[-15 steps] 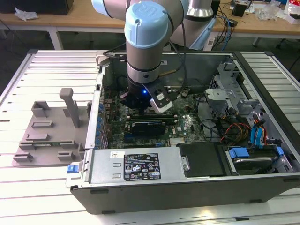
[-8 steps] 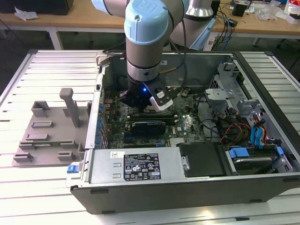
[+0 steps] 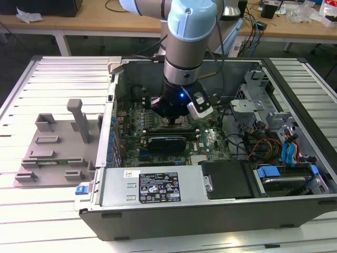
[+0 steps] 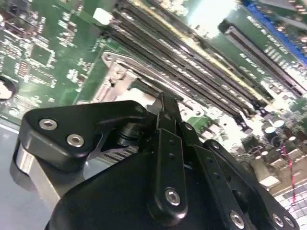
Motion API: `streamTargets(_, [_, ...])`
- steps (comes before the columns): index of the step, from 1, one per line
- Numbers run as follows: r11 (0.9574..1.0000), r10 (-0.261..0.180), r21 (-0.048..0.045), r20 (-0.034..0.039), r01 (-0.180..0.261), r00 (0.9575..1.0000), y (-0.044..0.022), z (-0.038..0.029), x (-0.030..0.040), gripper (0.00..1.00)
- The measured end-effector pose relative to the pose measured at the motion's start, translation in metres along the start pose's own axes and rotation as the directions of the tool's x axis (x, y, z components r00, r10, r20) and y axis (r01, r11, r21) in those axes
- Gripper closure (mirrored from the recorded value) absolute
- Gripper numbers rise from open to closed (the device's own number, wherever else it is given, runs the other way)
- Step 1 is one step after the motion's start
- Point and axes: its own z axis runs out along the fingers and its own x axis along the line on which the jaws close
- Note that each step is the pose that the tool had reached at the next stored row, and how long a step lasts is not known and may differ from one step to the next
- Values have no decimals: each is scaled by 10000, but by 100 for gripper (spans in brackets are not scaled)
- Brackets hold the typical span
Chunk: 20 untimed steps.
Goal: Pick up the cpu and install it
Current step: 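Install the second cpu locking lever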
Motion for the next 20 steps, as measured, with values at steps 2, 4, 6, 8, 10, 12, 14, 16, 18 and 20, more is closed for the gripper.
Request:
streamTargets(2, [9999, 11, 118, -65, -11, 10000, 92, 8, -81, 89])
streamTargets(4, [9990, 30, 452, -98, -25, 9999, 208, 11, -111, 89])
streamTargets(6, [9973, 44, 734, -119, -35, 9999, 275, -5, -116, 89])
streamTargets(8, [9960, 53, 889, -132, -41, 9999, 304, -56, -116, 89])
streamTargets(10, [9956, 54, 939, -136, -41, 9999, 320, -152, -114, 89])
streamTargets(12, [9955, 56, 947, -136, -43, 9999, 333, -267, -110, 89])
streamTargets(14, [9954, 56, 960, -137, -43, 9999, 354, -442, -104, 89])
streamTargets(16, [9953, 57, 964, -137, -43, 9999, 365, -539, -101, 89])
streamTargets(18, [9953, 58, 963, -137, -44, 9999, 370, -585, -99, 89])
streamTargets(20, [9953, 57, 964, -137, -44, 9999, 370, -587, -99, 89])
